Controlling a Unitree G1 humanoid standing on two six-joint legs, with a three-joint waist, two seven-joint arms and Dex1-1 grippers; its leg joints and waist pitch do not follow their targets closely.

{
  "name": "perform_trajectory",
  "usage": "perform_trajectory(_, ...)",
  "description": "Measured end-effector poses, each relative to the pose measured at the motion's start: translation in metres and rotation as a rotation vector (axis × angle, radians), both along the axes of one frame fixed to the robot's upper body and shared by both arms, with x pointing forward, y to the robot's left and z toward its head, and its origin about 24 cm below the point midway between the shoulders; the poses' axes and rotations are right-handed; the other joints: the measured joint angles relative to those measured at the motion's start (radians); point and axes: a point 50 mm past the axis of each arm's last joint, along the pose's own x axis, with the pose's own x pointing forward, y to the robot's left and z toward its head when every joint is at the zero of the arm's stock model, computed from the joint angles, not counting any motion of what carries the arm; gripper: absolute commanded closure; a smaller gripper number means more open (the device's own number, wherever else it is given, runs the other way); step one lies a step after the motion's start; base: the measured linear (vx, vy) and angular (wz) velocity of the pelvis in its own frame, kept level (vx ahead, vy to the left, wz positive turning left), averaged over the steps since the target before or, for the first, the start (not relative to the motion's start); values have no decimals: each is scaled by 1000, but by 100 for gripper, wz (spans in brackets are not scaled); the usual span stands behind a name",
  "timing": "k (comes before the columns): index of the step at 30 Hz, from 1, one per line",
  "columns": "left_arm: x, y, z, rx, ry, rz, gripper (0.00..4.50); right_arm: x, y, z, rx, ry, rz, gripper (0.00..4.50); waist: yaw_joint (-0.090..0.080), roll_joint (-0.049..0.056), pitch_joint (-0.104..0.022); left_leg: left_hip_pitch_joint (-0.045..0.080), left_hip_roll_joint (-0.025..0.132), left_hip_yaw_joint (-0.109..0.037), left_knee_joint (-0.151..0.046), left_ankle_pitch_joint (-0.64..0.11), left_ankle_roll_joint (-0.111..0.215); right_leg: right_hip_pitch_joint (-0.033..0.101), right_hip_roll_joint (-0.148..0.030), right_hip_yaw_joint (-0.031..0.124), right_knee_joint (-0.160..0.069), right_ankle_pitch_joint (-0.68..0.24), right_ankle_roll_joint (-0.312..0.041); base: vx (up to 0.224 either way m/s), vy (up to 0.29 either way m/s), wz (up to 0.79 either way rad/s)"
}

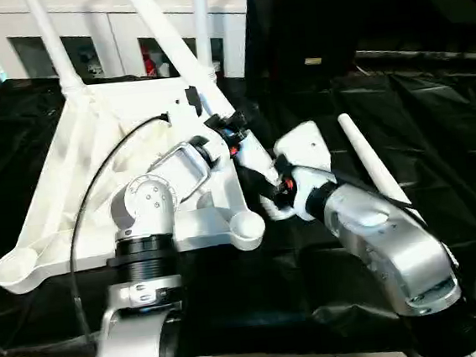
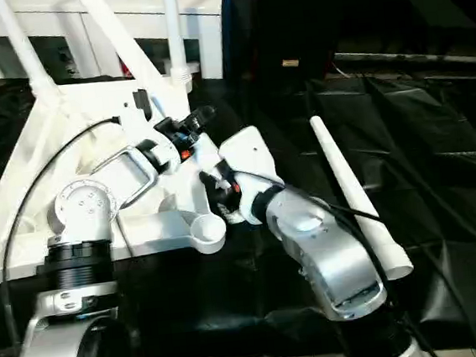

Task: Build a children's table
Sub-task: Pick table leg

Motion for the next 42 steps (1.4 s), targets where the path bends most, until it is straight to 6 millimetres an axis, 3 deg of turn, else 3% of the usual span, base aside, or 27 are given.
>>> perform_trajectory(4, -7, 3, 5, 33, -76, -152, 262, -6, -31, 4, 111, 186, 127, 150, 7, 3, 2, 1, 0, 0, 1, 0, 0, 2, 0, 1, 0, 3, -6, 0, 0, 0)
perform_trajectory(6, -9, 4, 9, 30, -98, -193, 262, -8, -36, 7, 135, 209, 166, 150, 6, 8, 2, 1, 0, 0, 1, 0, 0, 2, 0, 1, 1, 4, -6, 0, 0, 0)
perform_trajectory(10, -17, -3, 13, 12, -120, -317, 262, -9, -38, 13, 198, 271, 265, 150, 4, 17, 0, 2, 0, 1, 1, 0, 0, 1, 0, 0, 2, 5, -7, 0, 0, 0)
perform_trajectory(14, -24, -6, 19, -34, -142, -409, 262, -8, -43, 22, 257, 307, 300, 150, 3, 17, 0, 2, 0, 1, 1, 1, 0, 1, 0, 0, 2, 3, -3, 0, 0, 0)
perform_trajectory(20, -30, -10, 25, -100, -158, -494, 262, -10, -41, 18, 270, 383, 355, 150, 8, 17, 0, 2, 0, 1, 3, 1, 0, 2, 0, 0, 2, 4, -3, 0, 0, 0)
perform_trajectory(31, -32, -11, 26, -109, -166, -509, 264, -10, -38, 12, 245, 428, 359, 249, 28, 17, 0, 1, 0, 2, 4, 1, 0, 2, 0, 1, 2, 3, -2, 0, 0, 0)
perform_trajectory(36, -30, -7, 27, -106, -175, -494, 264, -8, -35, 12, 237, 397, 349, 255, 28, 17, 0, 1, 0, 2, 4, 1, 0, 1, 0, 0, 2, 3, -2, 0, 0, 0)
perform_trajectory(37, -30, -7, 28, -104, -180, -488, 194, -8, -34, 12, 238, 389, 345, 256, 28, 17, 0, 1, 0, 2, 4, 1, 0, 1, 0, 1, 2, 3, -1, 0, 0, 0)
perform_trajectory(40, -26, -7, 25, -51, -173, -425, 187, -5, -30, 10, 216, 361, 288, 257, 28, 17, 0, 1, 0, 2, 4, 1, -1, 2, 0, 0, 1, 3, -1, 0, 0, 0)
perform_trajectory(42, -23, -8, 23, -11, -171, -370, 158, -3, -27, 5, 206, 352, 230, 257, 28, 18, 0, 1, 0, 1, 4, 1, -1, 1, 0, 0, 1, 3, -1, 0, 0, 0)
